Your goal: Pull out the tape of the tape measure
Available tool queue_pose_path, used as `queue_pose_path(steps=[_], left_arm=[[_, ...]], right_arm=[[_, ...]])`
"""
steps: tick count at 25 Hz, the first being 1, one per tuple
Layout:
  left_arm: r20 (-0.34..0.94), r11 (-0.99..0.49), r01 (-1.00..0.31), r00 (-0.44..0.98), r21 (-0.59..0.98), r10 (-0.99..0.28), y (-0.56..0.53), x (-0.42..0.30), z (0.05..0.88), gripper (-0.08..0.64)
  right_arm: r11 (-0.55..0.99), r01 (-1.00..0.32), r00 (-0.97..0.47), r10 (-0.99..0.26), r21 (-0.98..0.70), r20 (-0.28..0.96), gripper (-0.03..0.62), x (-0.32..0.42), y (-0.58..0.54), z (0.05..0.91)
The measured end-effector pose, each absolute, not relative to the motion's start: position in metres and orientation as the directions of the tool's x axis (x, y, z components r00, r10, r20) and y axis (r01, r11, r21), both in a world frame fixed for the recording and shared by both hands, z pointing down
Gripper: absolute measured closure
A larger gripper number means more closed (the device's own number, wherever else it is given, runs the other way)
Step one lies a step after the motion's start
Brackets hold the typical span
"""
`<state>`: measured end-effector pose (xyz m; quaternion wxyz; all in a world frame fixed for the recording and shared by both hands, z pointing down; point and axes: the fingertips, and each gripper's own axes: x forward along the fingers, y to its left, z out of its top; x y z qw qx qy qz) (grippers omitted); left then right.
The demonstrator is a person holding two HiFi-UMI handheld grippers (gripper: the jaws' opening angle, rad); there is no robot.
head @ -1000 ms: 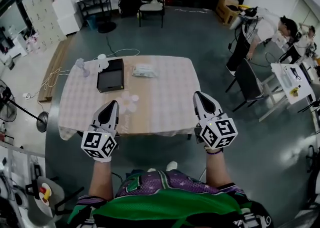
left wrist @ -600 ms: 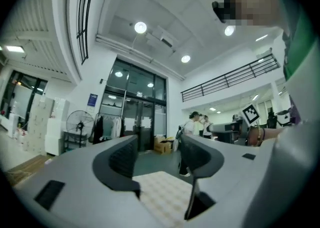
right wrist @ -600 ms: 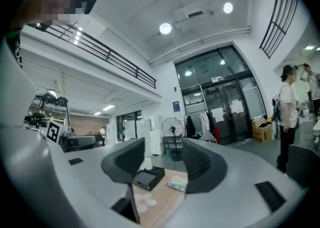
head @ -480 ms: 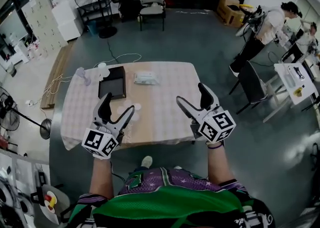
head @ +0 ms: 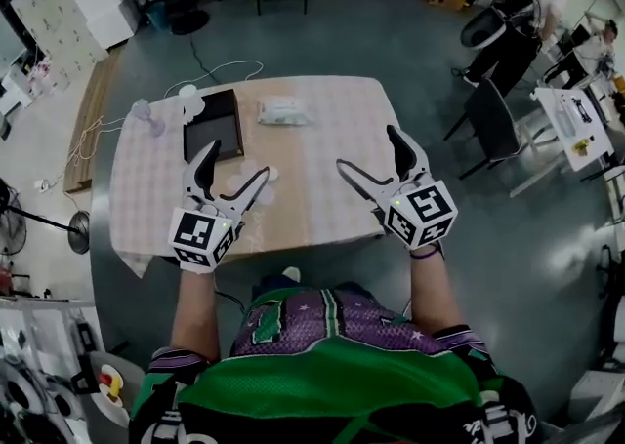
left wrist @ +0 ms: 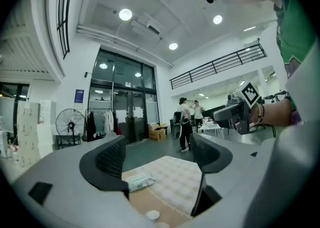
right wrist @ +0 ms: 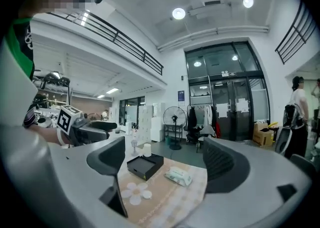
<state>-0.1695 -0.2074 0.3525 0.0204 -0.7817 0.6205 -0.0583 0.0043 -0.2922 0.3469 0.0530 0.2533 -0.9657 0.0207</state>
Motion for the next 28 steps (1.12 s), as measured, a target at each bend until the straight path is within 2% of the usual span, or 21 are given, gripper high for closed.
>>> queue_pose_path(steps=[10, 17, 28], left_arm=[[0.227, -0.384, -0.920, 0.359, -0.078, -0.905, -0.237, -0.202, 0.457, 0.140], [0.348, -0.511, -0.859, 0.469, -0.032, -0.811, -0.255, -0.204, 0.533, 0.140], [0.524, -0.602, -0.794, 0.477, -0.088, -0.706, -0.283, -0.210, 0.629, 0.140]], right_arm=[[0.810, -0.586, -0.788, -0.561, -0.031, 0.253, 0.121, -0.036, -0.308, 0.425], [0.780, -0.623, -0.747, -0.572, -0.057, 0.340, 0.124, -0.059, -0.309, 0.480], [0.743, -0.662, -0.704, -0.571, -0.099, 0.423, 0.130, -0.072, -0.307, 0.532]])
